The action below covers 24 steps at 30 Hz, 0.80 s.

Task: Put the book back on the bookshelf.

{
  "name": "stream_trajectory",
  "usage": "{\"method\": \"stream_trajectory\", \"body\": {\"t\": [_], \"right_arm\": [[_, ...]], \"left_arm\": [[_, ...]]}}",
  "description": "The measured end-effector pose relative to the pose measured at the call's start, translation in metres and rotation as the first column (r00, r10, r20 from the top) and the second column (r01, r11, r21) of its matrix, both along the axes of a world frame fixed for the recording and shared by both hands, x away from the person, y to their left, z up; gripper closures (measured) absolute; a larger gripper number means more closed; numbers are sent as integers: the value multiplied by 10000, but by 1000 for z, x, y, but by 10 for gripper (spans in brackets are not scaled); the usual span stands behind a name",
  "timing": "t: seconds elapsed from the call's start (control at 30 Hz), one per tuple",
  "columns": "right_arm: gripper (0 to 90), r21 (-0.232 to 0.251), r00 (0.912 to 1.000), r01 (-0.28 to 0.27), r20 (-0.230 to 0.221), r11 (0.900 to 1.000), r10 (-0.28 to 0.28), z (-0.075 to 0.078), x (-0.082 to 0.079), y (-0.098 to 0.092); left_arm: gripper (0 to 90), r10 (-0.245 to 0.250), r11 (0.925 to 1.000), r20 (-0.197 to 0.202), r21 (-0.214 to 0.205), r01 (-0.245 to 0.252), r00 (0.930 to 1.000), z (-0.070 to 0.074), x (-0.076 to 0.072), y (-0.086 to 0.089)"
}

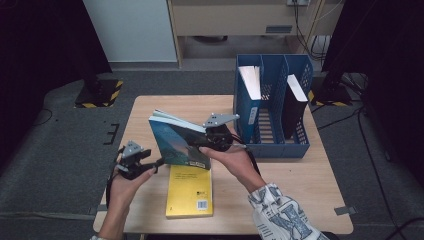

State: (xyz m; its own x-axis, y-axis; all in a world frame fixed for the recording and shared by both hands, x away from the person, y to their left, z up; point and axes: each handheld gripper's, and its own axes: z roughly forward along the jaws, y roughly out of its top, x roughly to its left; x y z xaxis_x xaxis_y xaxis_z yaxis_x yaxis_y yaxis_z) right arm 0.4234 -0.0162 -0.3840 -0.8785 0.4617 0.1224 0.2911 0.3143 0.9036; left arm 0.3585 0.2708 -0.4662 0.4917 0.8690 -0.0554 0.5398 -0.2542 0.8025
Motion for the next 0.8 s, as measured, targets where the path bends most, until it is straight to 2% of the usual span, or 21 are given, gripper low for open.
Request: {"method": "stream_trajectory", "body": {"t": [0.07, 0.13, 0.27, 0.4, 0.57, 0.8], "right_arm": [[621, -14, 10000, -7, 28, 10000, 8, 1, 0, 1], [615, -50, 10000, -26, -10, 10000, 26, 3, 0, 2], [599, 74, 9999, -137, -61, 9999, 137, 4, 2, 3], [603, 158, 9995, -291, -89, 9995, 293, 5, 7, 6], [655, 240, 9995, -314, -87, 9992, 316, 6, 10, 9], [674, 375, 9995, -270, -163, 9989, 276, 4, 13, 10]], "left_arm": [[231, 171, 9991, -11, 377, -170, 9999, -15, -5, 0], [177, 240, 9974, -278, 685, -221, 9993, -23, -6, 0], [124, 307, 9994, -389, 188, -300, 9988, -27, -8, 0], [100, 81, 9995, -417, 293, -69, 9991, -32, -10, -2], [86, -152, 9995, -401, 288, 164, 9991, -33, -11, -1], [86, -222, 9996, -499, 176, 231, 9985, -35, -10, 1]]}}
